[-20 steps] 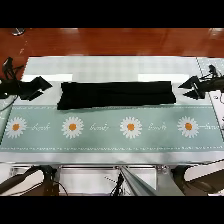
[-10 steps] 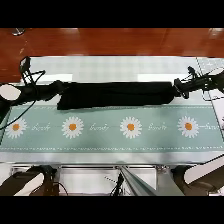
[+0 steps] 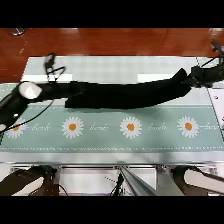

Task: Fold the shirts.

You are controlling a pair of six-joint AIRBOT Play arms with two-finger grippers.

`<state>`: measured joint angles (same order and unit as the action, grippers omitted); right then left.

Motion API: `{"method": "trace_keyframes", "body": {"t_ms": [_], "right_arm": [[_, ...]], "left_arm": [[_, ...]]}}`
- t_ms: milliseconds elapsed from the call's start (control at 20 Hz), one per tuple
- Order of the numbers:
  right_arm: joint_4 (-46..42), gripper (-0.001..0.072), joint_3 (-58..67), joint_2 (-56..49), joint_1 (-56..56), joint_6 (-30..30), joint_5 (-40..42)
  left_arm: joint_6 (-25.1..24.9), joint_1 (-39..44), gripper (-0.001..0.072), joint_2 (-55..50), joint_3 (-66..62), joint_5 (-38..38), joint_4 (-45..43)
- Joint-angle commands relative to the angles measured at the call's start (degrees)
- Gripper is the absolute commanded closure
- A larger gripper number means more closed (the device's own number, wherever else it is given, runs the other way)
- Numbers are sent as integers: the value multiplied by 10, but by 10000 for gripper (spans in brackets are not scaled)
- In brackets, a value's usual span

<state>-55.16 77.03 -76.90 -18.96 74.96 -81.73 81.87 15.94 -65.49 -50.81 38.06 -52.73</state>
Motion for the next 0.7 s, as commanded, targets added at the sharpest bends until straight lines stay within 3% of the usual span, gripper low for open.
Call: {"method": "trace_keyframes", "body": {"t_ms": [0,250,450,650], "right_arm": [[-10,690,-61,146,17,0,-2],[-9,689,-113,258,49,37,-2],[-9,690,-121,283,99,55,2],[-9,690,-120,283,143,72,39]], "left_arm": [[12,96,681,-85,-81,-2,9],[50,197,682,-271,-279,37,10],[67,264,681,-398,-431,97,12],[73,323,680,-475,-486,122,109]]}}
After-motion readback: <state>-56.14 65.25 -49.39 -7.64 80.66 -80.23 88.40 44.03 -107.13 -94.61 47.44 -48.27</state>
